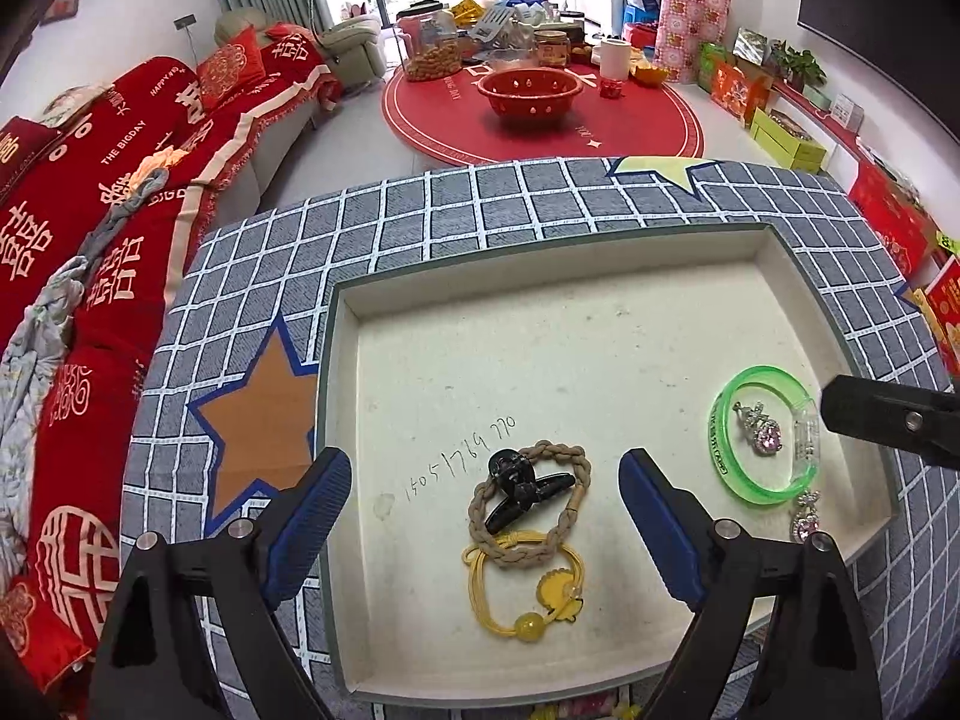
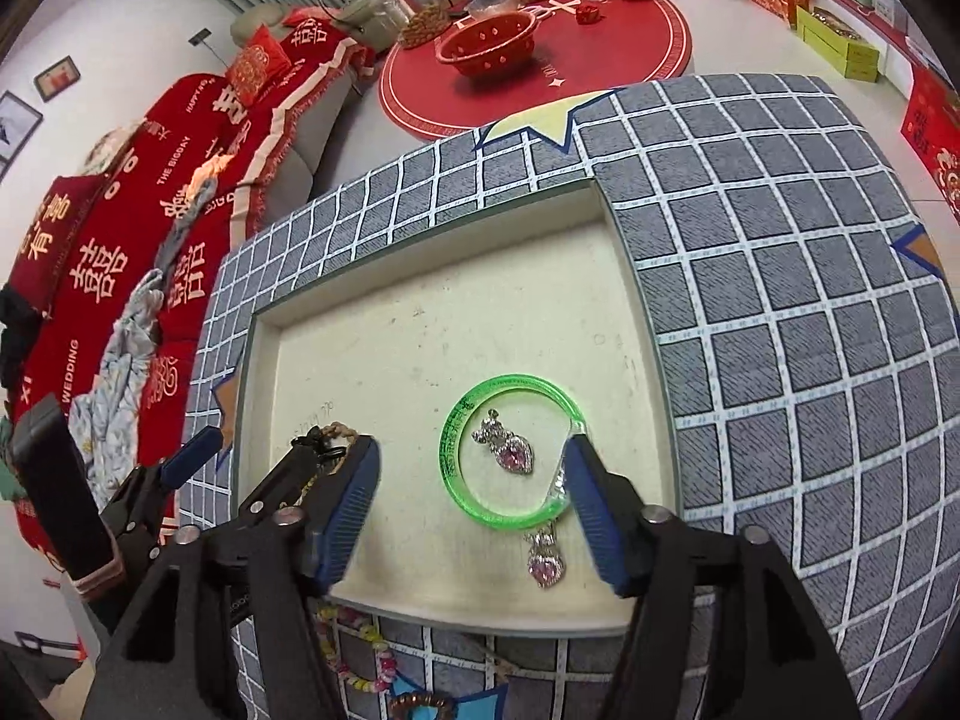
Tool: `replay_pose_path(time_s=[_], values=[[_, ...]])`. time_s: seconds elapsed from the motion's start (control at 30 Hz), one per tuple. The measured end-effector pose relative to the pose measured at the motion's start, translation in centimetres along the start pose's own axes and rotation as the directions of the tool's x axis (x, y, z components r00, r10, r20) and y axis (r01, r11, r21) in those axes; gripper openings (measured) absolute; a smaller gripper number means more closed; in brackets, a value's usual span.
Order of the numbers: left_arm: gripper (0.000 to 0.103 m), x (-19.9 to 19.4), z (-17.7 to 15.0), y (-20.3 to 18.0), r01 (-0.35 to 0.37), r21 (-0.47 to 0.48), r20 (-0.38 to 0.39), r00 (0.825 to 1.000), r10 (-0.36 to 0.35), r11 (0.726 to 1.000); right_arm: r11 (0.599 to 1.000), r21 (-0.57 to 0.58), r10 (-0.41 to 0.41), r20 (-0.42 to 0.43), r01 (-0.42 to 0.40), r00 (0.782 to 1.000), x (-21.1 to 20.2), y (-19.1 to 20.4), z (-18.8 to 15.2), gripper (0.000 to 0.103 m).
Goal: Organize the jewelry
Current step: 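Move the left tool to the beaded bracelet while the right tool reaches the gold bunny-ear clip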
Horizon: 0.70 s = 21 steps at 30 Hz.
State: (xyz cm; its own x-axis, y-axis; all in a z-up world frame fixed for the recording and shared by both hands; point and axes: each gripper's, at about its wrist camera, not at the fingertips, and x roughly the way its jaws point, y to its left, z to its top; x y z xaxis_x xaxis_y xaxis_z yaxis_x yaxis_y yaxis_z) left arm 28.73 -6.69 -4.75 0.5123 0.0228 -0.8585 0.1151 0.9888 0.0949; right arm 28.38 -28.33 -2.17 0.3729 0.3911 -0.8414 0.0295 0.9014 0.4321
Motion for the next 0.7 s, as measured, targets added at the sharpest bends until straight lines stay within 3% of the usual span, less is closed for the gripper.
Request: replay_pose_path(time_s=[0.17,0.2,0.37,0.43,0.7], values=[[0.103,-1.7,-0.4,0.5,-0.005,-0.017,0.018,1.000,0.005,1.000,0.999,0.028,0.029,0.027,-0.030,0.999,-2.2,0.0,-1.6,0.077],[0.103,-2.0,-0.6,0.7,-0.010,-0.022,0.020,1.000,0.010,1.000,0.999,0.033,0.032,0.032,-0.033,0.999,-2.7,0.0,-2.0,0.088],[0.103,-4.2,-2.3,1.5,0.013,-0.036,0.028,1.000,-0.012,0.999,0.998,0.050,0.038,0.081,-0.042,0.996,-4.8,0.2,-3.9,0.090],[0.103,-4.9,-3.2,1.8,0.012,-0.036,0.023,1.000,-0.011,0.999,0.998,0.045,0.035,0.101,-0.039,0.994,-5.7,0.4,-4.8,0.103],[0.103,-6.6,-7.3,3.1,0.046,-0.041,-0.031,0.998,-0.047,0.998,1.000,0.030,-0.001,0.183,-0.005,0.983,-9.1,1.2,-8.6,0.103]])
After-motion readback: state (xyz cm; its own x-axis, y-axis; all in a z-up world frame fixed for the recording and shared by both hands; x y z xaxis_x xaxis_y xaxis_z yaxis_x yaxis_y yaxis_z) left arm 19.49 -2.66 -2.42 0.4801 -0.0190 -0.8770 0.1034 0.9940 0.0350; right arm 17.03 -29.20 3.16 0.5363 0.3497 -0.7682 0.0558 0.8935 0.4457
